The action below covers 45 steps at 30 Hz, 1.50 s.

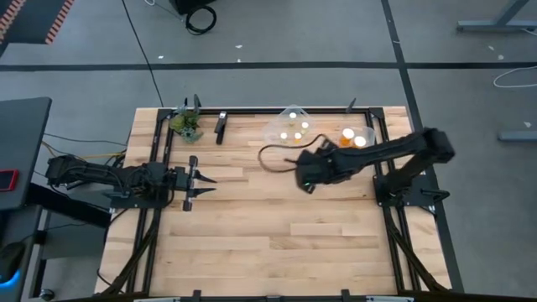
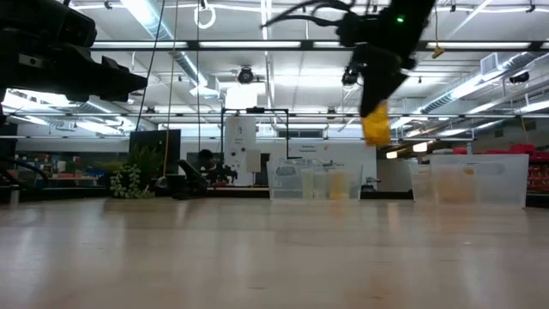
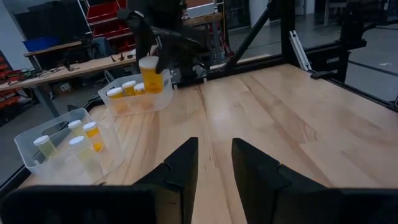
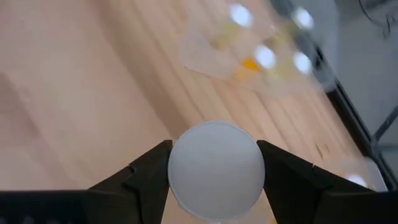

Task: Pick and place medicine bottles into bin by pill shape (circle, oval)
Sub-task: Put the big orange pill bottle into the right transparent bin

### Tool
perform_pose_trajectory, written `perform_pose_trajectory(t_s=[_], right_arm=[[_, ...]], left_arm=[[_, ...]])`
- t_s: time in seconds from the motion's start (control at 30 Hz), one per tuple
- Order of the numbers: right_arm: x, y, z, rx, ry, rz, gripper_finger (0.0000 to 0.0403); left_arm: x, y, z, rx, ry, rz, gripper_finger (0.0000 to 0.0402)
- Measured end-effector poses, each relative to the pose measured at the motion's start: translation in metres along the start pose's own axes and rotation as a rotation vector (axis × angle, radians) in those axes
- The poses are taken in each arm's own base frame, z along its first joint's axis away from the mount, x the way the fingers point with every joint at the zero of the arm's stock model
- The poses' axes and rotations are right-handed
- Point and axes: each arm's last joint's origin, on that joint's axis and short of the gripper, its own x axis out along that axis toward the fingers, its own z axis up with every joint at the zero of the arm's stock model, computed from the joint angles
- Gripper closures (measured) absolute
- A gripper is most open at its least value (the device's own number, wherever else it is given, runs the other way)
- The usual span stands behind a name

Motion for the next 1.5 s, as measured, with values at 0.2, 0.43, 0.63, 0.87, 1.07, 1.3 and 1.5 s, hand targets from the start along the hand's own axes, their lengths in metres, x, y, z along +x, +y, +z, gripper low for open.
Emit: perform_pose_trajectory(t_s=[0.2,0.43,0.63,0.87,1.07,1.3,1.5], right_arm=[[-0.006,-0.042,-0.033,0.175,-0.021,-0.03,0.0171],[-0.008,-0.079,-0.062,0.328,-0.049,-0.076,0.0171],[-0.003,-0.1,-0.074,0.371,-0.041,-0.122,0.0171],[0.013,-0.12,-0.068,0.347,0.007,-0.222,0.0171],[0.029,-0.136,-0.063,0.346,0.079,-0.252,0.0171],[0.038,-0.146,-0.054,0.366,0.061,-0.193,0.0171],[0.044,-0.146,-0.058,0.372,0.071,-0.171,0.0171]], left_arm=[[0.0,0.0,0.0,0.0,0.0,0.0,0.0294],[0.0,0.0,0.0,0.0,0.0,0.0,0.0294],[0.0,0.0,0.0,0.0,0.0,0.0,0.0294],[0.0,0.0,0.0,0.0,0.0,0.0,0.0294],[0.0,0.0,0.0,0.0,0.0,0.0,0.0294],[0.0,0.0,0.0,0.0,0.0,0.0,0.0294],[0.0,0.0,0.0,0.0,0.0,0.0,0.0294]])
